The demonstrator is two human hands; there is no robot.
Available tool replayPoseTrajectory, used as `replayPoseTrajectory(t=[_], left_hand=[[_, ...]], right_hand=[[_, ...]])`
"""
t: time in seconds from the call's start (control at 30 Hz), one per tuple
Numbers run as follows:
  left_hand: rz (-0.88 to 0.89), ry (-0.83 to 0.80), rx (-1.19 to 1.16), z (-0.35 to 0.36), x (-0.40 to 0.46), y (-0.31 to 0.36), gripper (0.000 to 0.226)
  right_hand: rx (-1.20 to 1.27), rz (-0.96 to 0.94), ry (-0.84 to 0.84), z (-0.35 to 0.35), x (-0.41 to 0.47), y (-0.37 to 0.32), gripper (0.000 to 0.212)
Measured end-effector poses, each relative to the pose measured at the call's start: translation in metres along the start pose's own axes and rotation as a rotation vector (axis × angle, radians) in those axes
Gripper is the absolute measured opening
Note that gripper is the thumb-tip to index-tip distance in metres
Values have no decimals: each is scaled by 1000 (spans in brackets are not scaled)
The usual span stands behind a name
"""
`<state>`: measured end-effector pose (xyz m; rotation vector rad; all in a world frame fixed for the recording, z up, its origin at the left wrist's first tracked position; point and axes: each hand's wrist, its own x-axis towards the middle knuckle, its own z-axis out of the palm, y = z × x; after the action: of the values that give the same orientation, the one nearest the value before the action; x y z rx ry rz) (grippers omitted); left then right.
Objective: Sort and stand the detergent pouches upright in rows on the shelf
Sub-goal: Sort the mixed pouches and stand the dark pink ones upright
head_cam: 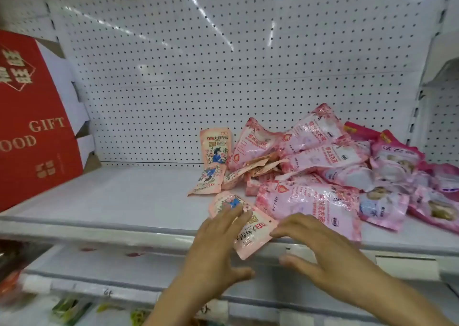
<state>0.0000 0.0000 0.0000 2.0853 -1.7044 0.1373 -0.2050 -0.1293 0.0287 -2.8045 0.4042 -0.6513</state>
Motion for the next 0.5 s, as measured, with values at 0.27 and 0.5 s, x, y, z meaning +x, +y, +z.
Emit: replayPoseTrajectory(t=[0.27, 0.5], left_hand=[[202, 153, 74, 35, 19, -23, 49], [-78, 388, -384, 7, 41, -50, 23]], right_hand=[[-25, -42, -8, 31, 15, 26, 41], [172, -22, 218, 34, 49, 24, 29]])
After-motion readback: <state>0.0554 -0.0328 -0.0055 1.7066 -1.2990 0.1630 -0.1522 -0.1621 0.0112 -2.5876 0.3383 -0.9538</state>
